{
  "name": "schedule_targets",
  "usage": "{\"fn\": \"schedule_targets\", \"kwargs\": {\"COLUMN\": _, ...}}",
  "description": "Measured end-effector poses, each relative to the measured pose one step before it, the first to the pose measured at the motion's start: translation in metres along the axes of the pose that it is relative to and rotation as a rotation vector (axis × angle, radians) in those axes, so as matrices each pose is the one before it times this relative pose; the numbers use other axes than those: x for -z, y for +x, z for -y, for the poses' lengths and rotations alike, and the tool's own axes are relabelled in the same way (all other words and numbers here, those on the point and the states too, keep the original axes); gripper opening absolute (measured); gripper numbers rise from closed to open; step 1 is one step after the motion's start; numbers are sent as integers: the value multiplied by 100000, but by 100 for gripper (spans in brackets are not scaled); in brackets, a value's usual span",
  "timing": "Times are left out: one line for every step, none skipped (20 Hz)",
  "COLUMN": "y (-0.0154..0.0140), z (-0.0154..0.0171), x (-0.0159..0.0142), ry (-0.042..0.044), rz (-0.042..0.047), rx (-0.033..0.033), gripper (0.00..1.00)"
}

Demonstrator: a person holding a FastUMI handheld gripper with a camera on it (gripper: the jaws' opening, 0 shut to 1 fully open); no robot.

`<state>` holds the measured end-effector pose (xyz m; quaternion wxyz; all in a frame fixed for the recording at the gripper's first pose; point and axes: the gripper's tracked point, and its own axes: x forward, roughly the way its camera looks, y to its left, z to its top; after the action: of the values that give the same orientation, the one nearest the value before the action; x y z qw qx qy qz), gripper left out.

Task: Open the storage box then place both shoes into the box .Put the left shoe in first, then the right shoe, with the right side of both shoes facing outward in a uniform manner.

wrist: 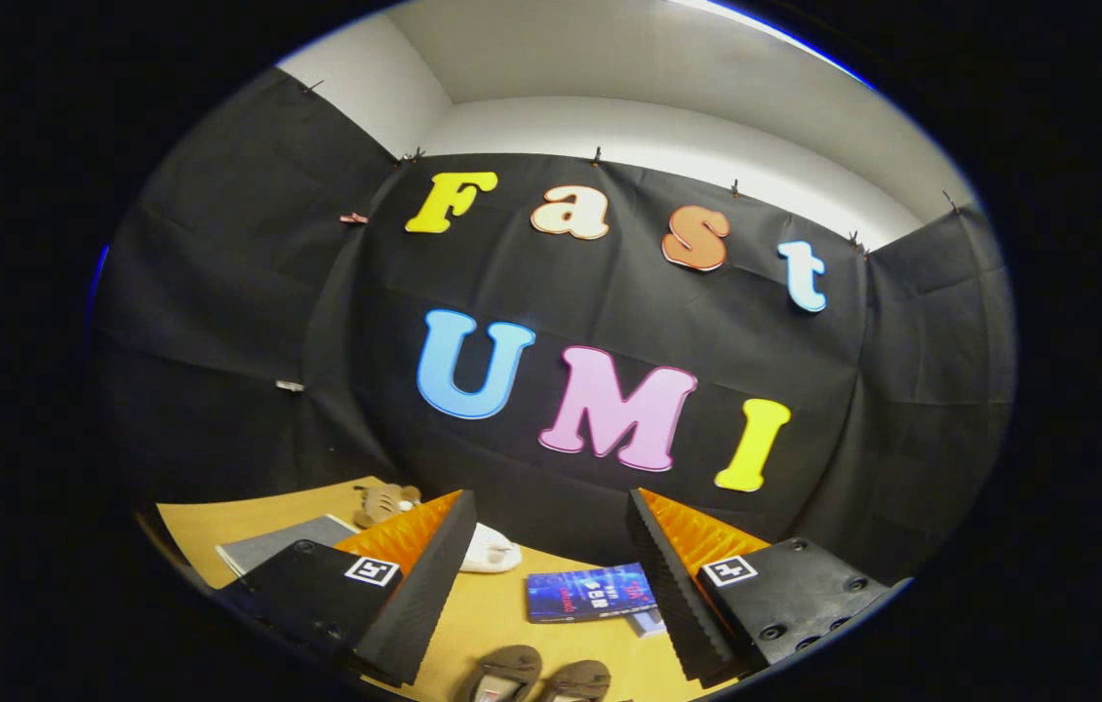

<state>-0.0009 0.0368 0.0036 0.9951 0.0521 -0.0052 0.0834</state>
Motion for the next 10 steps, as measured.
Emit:
{"fn": "schedule_targets", "kwargs": {"y": 363, "z": -1057, "x": 423, "ry": 4963, "rz": -541, "rx": -5592, "gripper": 96}}
{"fn": "schedule_targets", "kwargs": {"y": 425, "z": -880, "x": 644, "ry": 5806, "rz": -1915, "rx": -5515, "gripper": 96}}
{"fn": "schedule_targets", "kwargs": {"y": 576, "z": -764, "x": 766, "ry": 6570, "rz": -2714, "rx": -5810, "gripper": 96}}
{"fn": "schedule_targets", "kwargs": {"y": 635, "z": -788, "x": 716, "ry": 6892, "rz": -3050, "rx": -5885, "gripper": 96}}
{"fn": "schedule_targets", "kwargs": {"y": 539, "z": -727, "x": 768, "ry": 7195, "rz": -3042, "rx": -5719, "gripper": 96}}
{"fn": "schedule_targets", "kwargs": {"y": 526, "z": -319, "x": 772, "ry": 7522, "rz": -2660, "rx": -4880, "gripper": 96}}
{"fn": "schedule_targets", "kwargs": {"y": 544, "z": -211, "x": 702, "ry": 7368, "rz": -2828, "rx": -4969, "gripper": 96}}
{"fn": "schedule_targets", "kwargs": {"y": 935, "z": 204, "x": 1079, "ry": 6982, "rz": -2995, "rx": -4364, "gripper": 98}}
{"fn": "schedule_targets", "kwargs": {"y": 417, "z": 56, "x": 805, "ry": 6786, "rz": -3052, "rx": -4158, "gripper": 98}}
{"fn": "schedule_targets", "kwargs": {"y": 499, "z": 387, "x": 1203, "ry": 6763, "rz": -3970, "rx": -3888, "gripper": 96}}
